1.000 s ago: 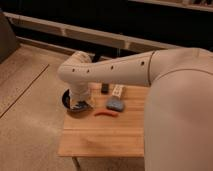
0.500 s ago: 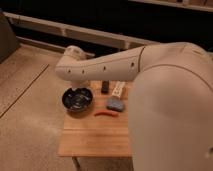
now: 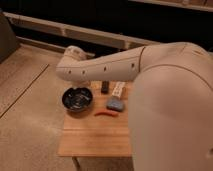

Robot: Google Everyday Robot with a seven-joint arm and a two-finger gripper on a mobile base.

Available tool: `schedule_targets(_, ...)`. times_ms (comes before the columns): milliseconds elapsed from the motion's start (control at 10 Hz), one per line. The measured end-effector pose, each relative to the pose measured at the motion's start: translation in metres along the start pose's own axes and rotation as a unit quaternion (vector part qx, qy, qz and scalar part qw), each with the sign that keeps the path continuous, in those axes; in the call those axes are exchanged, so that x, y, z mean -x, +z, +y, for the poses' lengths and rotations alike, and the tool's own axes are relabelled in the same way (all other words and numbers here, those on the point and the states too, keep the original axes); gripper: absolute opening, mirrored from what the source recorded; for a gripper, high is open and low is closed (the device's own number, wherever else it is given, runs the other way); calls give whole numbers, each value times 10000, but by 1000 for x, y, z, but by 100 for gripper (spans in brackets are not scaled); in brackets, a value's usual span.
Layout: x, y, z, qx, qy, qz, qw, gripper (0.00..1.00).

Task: Place the pepper in the ceramic cup

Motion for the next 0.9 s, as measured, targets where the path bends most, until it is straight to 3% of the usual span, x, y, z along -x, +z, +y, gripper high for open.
schedule_targets(200,-14,-6,12,175,-657,79,9977,65)
schedule_targets(300,-27,-12,21,352,-1241,144,9915,65)
schedule_targets(500,-52,-21,33,626,-2220,295,9726,65)
schedule_targets(600,-63,-24,37,709,-2612,382,9619,65)
schedule_targets(700,-83,-29,38,761,-3310,606,9386,65)
schedule_targets(800,-95,-30,35,740,-3698,777,9229,65)
schedule_targets(900,-107,-30,30,698,-4084,977,9049,65)
